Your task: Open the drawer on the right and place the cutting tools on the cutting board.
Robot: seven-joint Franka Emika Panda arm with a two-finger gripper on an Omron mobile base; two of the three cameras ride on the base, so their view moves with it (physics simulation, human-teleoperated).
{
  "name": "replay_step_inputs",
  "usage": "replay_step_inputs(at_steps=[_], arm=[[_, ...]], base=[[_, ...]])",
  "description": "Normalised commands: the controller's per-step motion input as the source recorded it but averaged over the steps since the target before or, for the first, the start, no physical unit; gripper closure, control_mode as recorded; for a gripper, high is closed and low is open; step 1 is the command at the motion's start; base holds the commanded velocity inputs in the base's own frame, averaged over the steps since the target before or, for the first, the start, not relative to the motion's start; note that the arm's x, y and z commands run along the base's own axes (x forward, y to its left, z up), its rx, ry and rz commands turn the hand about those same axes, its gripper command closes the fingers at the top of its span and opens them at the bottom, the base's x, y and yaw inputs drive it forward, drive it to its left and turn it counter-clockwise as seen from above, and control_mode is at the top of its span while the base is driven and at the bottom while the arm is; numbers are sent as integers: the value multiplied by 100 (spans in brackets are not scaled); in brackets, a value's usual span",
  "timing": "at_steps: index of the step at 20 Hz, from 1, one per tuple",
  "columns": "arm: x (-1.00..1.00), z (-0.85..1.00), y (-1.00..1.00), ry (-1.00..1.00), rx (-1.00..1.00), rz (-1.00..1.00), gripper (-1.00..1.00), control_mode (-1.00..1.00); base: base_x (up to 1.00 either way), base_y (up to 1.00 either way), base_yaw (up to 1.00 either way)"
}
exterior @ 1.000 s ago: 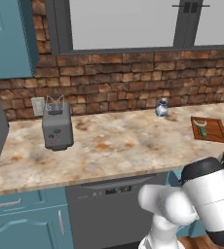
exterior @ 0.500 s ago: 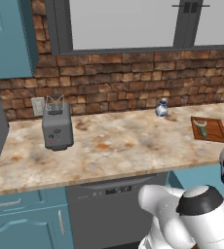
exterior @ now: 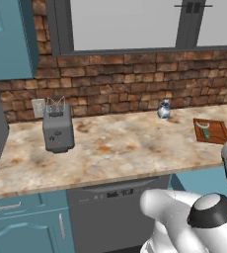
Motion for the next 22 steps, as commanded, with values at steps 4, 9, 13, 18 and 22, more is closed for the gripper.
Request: replay_step_inputs(at_steps=[4,9,13,18,22], arm=[[96,3,-21,0,5,-13,100,-100],[80,18,-25,0,13,-11,100,-100],[62,29,-21,0,13,-6,100,-100],[60,19,-27,0,12,-5,100,-100],[50,1,-32,0,6,-1,100,-100]], base=[[0,0,0],[0,0,0],[0,0,0],[0,0,0],[0,0,0]])
